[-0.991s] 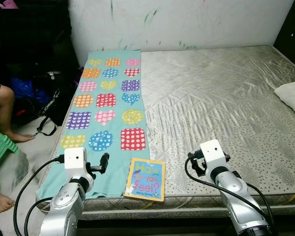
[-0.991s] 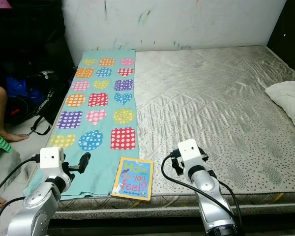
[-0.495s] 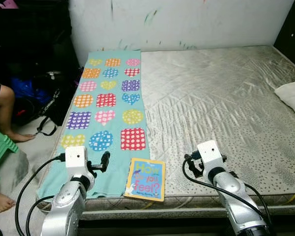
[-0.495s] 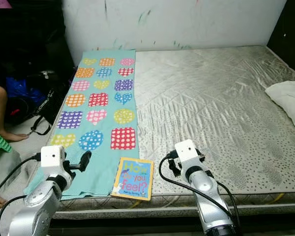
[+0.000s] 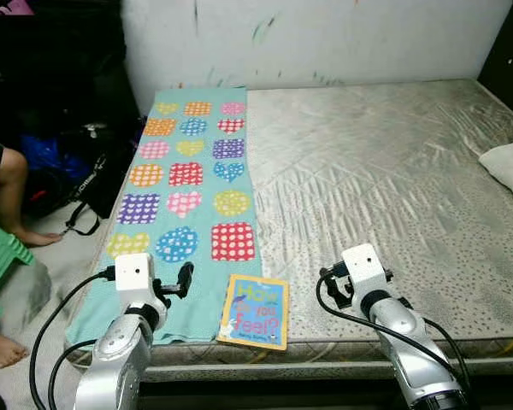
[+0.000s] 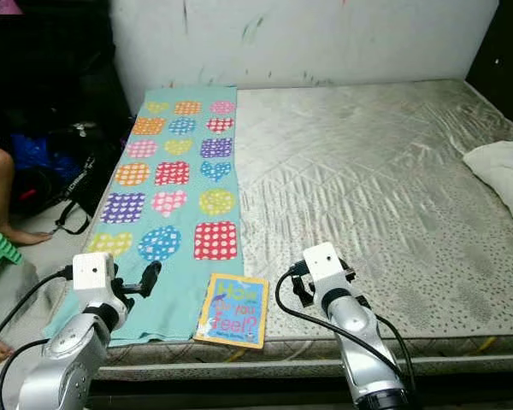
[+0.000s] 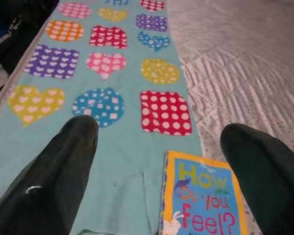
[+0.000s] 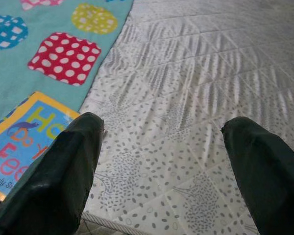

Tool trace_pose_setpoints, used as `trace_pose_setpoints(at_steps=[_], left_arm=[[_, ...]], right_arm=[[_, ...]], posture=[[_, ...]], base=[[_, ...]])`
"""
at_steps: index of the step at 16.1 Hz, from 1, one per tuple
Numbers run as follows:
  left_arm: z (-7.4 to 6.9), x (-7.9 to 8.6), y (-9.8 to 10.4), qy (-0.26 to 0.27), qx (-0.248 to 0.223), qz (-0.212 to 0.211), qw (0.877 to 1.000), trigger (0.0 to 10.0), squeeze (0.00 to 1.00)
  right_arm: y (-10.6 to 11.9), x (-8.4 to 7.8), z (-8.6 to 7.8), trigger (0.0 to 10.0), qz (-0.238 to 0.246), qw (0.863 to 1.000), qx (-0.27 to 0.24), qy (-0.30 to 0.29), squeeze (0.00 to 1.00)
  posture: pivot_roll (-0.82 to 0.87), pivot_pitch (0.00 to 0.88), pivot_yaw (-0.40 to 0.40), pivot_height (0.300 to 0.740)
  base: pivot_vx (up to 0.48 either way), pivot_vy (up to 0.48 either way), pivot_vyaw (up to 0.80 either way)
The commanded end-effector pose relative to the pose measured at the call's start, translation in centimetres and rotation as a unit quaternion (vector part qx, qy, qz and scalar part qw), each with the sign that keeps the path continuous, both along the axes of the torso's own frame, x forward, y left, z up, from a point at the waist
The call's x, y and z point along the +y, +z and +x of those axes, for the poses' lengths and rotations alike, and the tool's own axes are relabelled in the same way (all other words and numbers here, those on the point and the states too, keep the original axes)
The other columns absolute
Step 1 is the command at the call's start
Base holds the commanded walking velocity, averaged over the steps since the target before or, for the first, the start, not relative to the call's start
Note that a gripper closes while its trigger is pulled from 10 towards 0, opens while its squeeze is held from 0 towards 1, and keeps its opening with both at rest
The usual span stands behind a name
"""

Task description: Clean up the room

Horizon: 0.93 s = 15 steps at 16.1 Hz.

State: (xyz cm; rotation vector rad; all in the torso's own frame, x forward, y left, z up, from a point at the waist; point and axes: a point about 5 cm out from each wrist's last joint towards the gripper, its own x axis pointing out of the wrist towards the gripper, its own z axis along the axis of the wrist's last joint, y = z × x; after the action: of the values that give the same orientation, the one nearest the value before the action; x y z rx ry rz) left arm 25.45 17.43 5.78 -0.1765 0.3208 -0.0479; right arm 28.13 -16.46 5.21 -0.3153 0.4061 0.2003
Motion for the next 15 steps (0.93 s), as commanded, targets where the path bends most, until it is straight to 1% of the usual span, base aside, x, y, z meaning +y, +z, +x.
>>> trace_pose_setpoints(at_steps=[1,12,15], left_arm=[[0.04,0.37,-0.11,0.006,0.002,0.005,1.000,10.0,0.00],[0.31,0.31,-0.21,0.005,0.005,0.005,1.000,10.0,0.00],[0.40,0.30,-0.25,0.007,0.006,0.002,1.000,10.0,0.00]], right_arm=[[0.21,0.29,0.31,10.0,0.005,1.000,-0.001,0.005,0.00],[0.28,0.19,0.51,10.0,0.004,1.000,-0.003,0.001,0.00],[0.30,0.15,0.56,10.0,0.004,1.000,-0.004,0.001,0.00]], posture=[[-0.09,0.000,0.045,0.740],[-0.10,0.000,0.045,0.740],[-0.10,0.000,0.045,0.740]], base=[[0.000,0.285,0.00],[0.000,0.283,0.00],[0.000,0.480,0.00]])
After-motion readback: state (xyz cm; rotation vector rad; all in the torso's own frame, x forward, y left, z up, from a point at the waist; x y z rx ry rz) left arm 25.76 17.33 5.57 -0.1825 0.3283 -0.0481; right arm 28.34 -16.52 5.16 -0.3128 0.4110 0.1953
